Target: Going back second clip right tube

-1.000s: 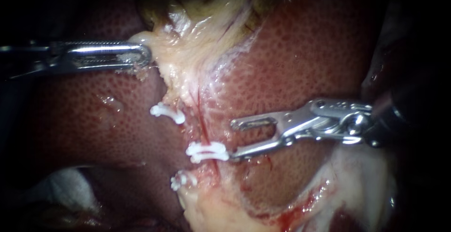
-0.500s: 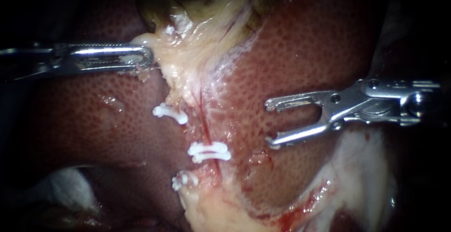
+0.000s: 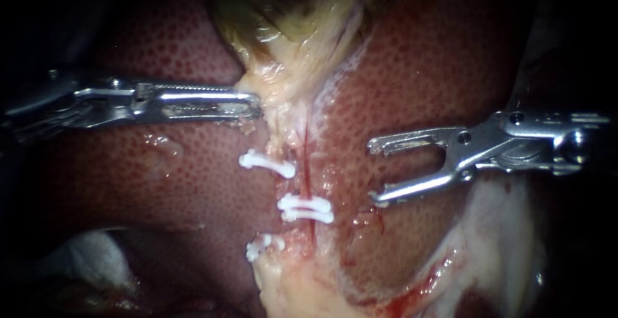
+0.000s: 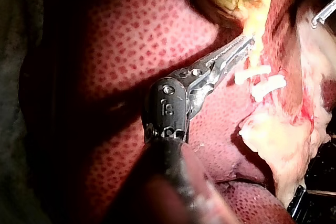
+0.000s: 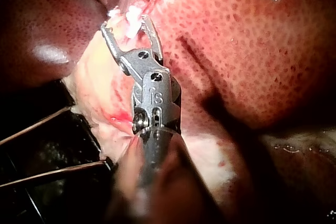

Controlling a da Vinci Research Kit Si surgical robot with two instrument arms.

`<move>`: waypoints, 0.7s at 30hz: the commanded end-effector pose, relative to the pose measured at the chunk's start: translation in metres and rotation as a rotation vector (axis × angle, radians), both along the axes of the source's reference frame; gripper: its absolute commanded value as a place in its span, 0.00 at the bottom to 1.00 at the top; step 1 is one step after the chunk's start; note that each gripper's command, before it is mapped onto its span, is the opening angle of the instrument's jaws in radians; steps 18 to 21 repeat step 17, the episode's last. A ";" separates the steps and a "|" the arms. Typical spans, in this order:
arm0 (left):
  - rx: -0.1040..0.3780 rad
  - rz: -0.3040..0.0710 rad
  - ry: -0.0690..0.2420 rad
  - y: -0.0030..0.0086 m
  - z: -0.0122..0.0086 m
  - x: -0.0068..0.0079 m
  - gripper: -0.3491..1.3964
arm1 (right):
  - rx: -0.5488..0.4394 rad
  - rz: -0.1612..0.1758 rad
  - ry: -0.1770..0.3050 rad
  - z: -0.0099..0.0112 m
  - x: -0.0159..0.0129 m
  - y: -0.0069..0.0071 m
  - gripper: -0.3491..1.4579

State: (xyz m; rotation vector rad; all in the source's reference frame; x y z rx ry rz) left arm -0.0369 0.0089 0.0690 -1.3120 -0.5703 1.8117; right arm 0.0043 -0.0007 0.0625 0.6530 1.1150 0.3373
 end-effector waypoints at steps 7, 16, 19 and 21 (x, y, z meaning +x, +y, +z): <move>0.000 0.000 0.002 0.0000 0.0003 -0.0001 0.00 | 0.000 0.000 0.000 0.0000 0.0000 0.0000 0.47; 0.001 0.000 0.002 0.0000 0.0002 -0.0001 0.00 | 0.000 -0.001 0.000 -0.0001 0.0000 0.0000 0.47; 0.001 0.000 0.002 0.0000 0.0002 -0.0001 0.00 | 0.000 -0.001 0.000 -0.0001 0.0000 0.0000 0.47; 0.001 0.000 0.002 0.0000 0.0002 -0.0001 0.00 | 0.000 -0.001 0.000 -0.0001 0.0000 0.0000 0.47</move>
